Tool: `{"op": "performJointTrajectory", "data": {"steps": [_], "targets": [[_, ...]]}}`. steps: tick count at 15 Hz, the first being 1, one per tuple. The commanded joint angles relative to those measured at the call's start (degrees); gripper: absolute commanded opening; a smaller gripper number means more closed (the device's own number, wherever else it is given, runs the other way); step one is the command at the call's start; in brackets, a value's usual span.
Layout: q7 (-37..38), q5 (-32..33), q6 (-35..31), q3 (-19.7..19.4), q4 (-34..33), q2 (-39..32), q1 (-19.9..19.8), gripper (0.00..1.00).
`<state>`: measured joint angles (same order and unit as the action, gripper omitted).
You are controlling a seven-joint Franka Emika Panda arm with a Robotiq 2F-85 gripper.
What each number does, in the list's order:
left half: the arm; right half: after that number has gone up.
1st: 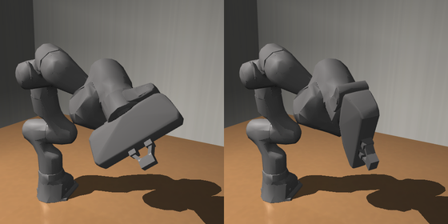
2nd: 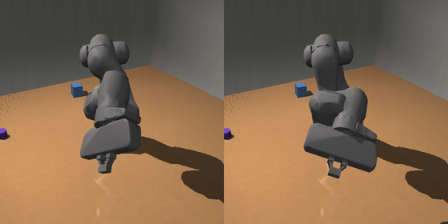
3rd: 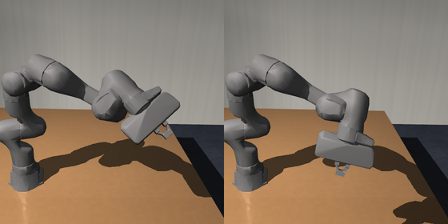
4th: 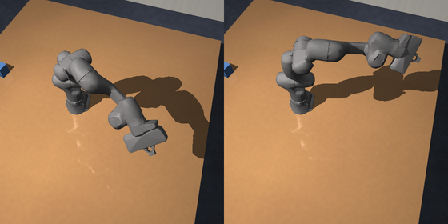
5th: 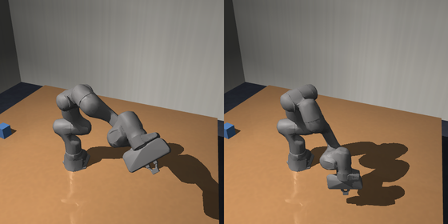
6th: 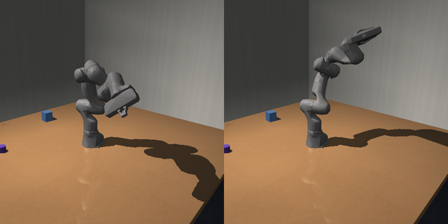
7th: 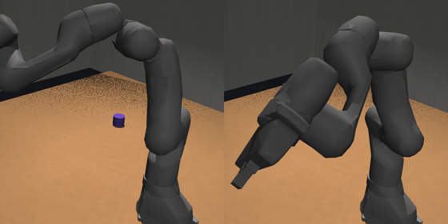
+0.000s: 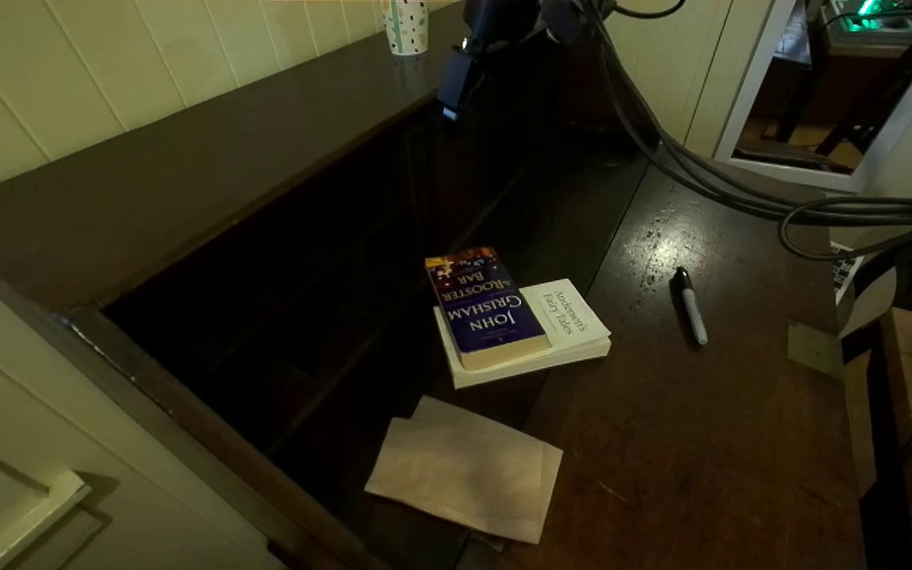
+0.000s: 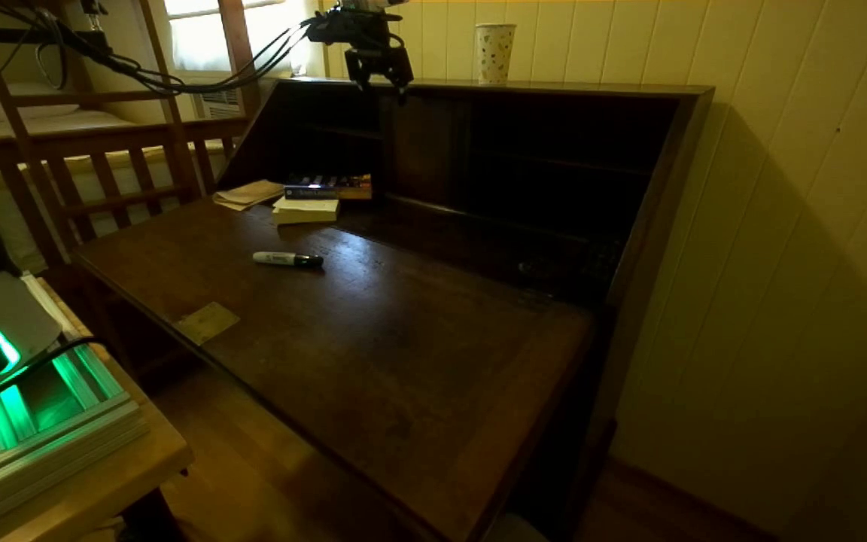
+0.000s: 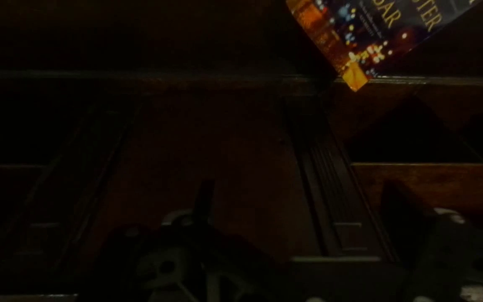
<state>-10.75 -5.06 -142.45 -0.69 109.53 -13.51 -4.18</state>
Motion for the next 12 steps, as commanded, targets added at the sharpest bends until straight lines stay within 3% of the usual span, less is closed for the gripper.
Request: {"op": "performJointTrajectory", "data": {"steps": [1, 4, 12], "targets": [[6.5, 5.7, 5.3, -1.3, 2.7, 4.6, 1.8, 1.0], [8.1, 6.4, 7.4, -1.0, 4.2, 7.3, 1.7, 1.0], [10.6, 7.5, 5.1, -0.8, 11.8, 14.6, 1.6, 1.0]]}}
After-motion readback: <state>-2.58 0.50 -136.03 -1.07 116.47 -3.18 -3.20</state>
